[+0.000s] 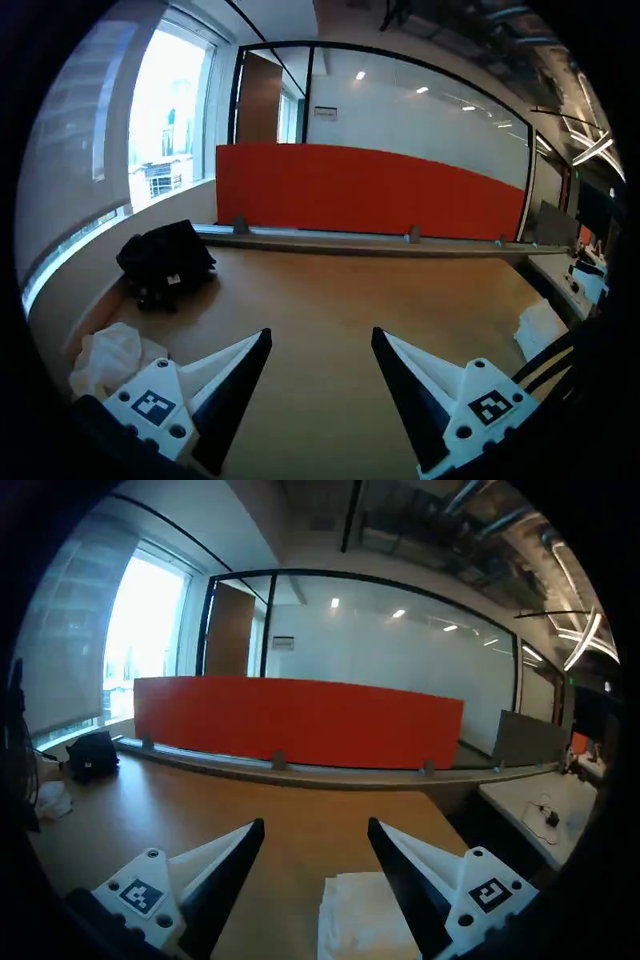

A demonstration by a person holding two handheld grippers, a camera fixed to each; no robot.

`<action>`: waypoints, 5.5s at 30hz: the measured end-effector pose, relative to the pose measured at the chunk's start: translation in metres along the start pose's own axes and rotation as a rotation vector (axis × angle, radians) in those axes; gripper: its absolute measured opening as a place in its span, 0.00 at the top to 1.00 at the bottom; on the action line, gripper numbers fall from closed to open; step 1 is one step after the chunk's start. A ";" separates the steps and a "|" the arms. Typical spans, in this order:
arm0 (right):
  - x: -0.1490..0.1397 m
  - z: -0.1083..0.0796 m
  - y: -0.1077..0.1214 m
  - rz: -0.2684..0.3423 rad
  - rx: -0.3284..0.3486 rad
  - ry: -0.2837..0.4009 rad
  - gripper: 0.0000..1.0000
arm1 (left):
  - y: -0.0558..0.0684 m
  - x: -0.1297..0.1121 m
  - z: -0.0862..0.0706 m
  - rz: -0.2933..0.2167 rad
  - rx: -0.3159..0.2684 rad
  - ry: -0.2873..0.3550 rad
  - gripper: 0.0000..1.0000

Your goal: Fold towel

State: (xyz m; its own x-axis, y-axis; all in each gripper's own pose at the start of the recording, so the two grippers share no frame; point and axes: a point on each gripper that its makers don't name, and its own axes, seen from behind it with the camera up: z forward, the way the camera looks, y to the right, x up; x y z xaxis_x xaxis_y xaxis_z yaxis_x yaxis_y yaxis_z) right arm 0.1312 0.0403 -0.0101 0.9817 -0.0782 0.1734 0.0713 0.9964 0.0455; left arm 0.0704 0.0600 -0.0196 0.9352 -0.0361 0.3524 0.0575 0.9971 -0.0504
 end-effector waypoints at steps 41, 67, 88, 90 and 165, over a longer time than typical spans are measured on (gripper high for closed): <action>0.061 0.009 -0.087 0.075 0.080 0.144 0.00 | -0.020 0.032 0.024 0.021 0.013 0.253 0.07; 0.033 0.012 -0.103 0.111 0.097 0.168 0.00 | -0.046 -0.035 0.046 0.067 0.032 0.353 0.07; 0.026 0.019 -0.109 0.102 0.094 0.183 0.00 | -0.073 -0.071 0.048 0.010 0.048 0.402 0.07; 0.023 0.019 -0.110 0.097 0.097 0.180 0.00 | -0.075 -0.072 0.049 0.014 0.055 0.403 0.07; -0.111 0.040 -0.028 0.189 -0.010 0.176 0.00 | -0.070 -0.090 0.055 0.068 0.071 0.380 0.07</action>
State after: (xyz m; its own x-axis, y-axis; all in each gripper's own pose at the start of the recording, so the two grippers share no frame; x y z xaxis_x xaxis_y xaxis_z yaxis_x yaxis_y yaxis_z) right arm 0.0129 0.0195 0.0090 0.9933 0.1152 0.0042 -0.1152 0.9932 0.0183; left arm -0.0371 -0.0031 0.0038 0.9996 0.0207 -0.0216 -0.0206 0.9998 0.0074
